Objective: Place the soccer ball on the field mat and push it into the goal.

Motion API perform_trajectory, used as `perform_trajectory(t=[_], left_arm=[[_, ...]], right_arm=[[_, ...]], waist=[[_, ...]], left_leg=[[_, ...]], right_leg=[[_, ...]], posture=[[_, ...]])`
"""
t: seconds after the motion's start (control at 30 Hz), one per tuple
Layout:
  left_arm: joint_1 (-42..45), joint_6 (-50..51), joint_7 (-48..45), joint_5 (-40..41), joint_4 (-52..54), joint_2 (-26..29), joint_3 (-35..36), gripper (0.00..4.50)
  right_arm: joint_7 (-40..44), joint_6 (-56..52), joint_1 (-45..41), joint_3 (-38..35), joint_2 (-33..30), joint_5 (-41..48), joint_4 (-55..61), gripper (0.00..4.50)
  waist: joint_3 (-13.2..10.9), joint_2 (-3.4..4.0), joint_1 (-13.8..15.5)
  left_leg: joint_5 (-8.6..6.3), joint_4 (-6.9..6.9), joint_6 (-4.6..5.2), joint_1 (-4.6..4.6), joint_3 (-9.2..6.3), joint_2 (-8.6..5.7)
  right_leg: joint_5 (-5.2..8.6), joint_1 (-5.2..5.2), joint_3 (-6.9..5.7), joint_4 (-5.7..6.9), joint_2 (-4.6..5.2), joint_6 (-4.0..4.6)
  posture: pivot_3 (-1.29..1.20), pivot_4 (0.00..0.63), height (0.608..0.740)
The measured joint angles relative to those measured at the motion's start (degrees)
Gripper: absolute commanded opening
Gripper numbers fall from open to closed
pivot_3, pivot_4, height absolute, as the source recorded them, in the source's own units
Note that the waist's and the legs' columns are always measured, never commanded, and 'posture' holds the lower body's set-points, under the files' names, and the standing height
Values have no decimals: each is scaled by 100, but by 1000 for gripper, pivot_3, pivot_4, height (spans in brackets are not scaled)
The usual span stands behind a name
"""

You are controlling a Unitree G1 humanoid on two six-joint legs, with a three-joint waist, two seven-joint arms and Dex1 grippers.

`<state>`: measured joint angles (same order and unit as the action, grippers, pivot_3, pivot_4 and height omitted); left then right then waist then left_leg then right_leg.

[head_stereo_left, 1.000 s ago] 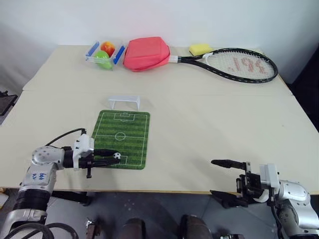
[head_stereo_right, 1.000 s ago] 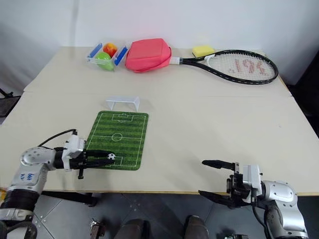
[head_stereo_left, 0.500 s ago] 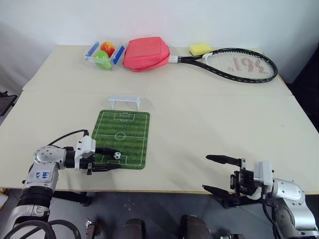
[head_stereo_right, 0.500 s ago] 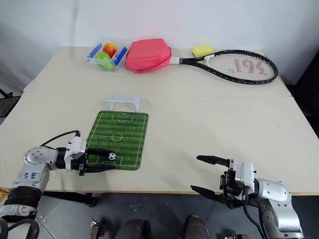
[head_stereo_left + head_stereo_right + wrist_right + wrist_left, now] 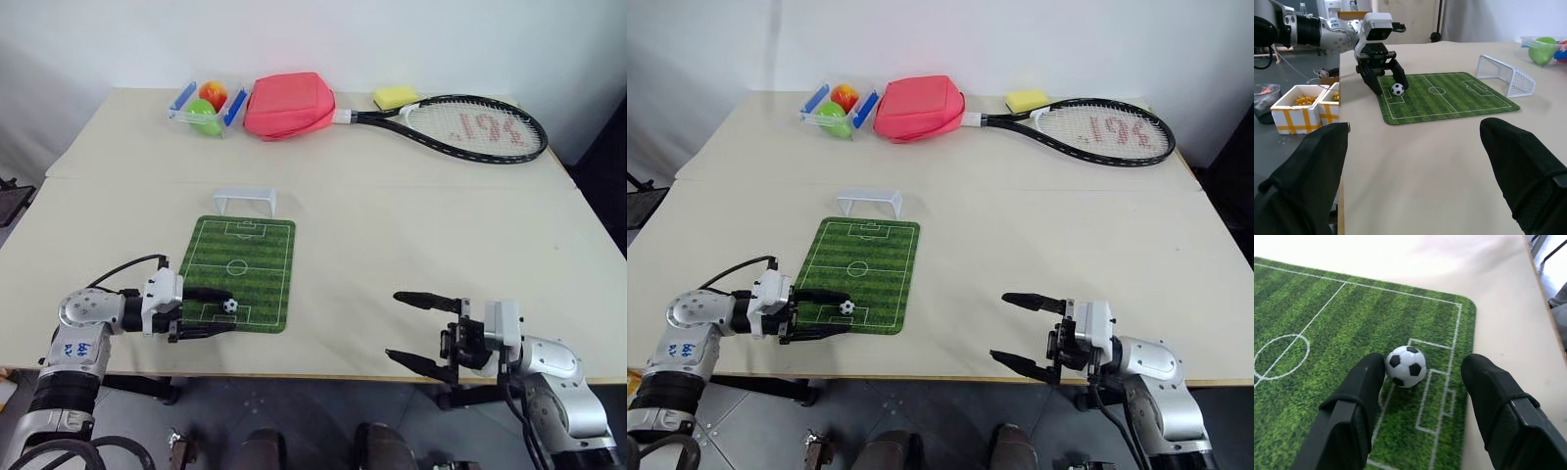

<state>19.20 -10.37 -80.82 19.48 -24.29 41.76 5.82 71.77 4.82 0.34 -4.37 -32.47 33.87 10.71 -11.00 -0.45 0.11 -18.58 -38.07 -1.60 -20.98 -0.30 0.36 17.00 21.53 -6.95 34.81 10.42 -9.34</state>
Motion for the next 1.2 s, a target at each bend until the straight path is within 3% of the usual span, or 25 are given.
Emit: perform_trajectory(t=[0.27,0.43,0.53,0.6,0.77,1.2], left_arm=[[-988,489,195,649,1182,502,951,2928],[-2212,665,185,915,1789,673,1641,2928],[-2954,739,-89,1035,2064,669,1700,2322],[-3125,781,-178,1093,2163,653,1714,1672],[-2898,647,-122,1061,2186,293,1380,36],[-1463,676,407,624,1676,-334,289,10]], right_arm=[[3,-164,-39,105,-1,15,82,4500],[14,-264,-107,140,-12,58,116,4500],[25,-321,-111,105,-76,109,135,4500],[51,-354,-146,70,-85,141,138,4500],[145,-240,-242,12,-85,137,138,4500],[402,-92,20,-43,-239,5,227,4500]], waist=[[-1,1,-17],[-5,9,-29],[-6,10,-17],[-7,11,53],[-9,15,137],[-9,14,119]], left_leg=[[-3,2,-1,0,0,9],[-15,3,1,2,8,16],[-20,2,-1,0,10,25],[-20,-1,-1,-1,9,28],[-22,-5,0,-3,13,27],[-24,-10,-3,0,18,34]], right_leg=[[0,2,2,-4,-4,1],[0,2,6,-10,-8,1],[0,4,7,-17,-18,3],[-1,3,5,-18,-21,7],[-4,4,8,-21,-22,10],[-6,4,12,-18,-32,13]], posture=[[0,150,740],[0,150,740],[0,150,740],[0,150,740],[0,150,740],[0,150,740]])
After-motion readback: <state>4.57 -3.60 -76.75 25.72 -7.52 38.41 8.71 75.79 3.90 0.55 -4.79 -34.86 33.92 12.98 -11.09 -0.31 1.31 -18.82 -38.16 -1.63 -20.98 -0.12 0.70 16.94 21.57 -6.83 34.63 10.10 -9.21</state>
